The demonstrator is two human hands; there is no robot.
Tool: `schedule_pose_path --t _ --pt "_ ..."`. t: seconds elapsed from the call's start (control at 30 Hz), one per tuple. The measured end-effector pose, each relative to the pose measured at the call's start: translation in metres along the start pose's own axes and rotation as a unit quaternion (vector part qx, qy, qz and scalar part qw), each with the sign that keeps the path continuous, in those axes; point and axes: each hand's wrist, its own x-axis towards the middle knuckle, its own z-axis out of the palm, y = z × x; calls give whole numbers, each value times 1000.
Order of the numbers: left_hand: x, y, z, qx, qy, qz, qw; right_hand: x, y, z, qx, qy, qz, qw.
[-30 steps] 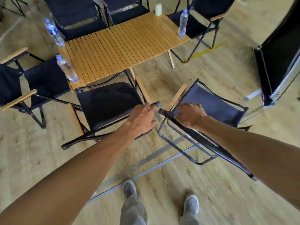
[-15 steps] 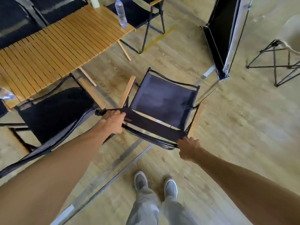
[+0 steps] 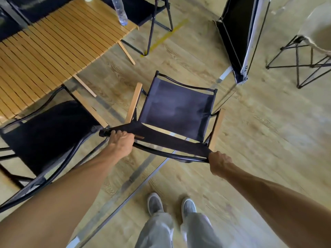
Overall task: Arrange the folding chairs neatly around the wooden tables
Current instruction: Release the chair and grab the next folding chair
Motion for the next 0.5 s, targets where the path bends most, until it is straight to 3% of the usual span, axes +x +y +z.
schedule_pose_path --t 0.23,0.5 --pt "29 -13 -18 -38 6 -41 998 47 2 -67 -36 29 -37 998" --pt "68 -19 -68 -126 -34 -147 980 143 9 -220 -129 123 -144 973"
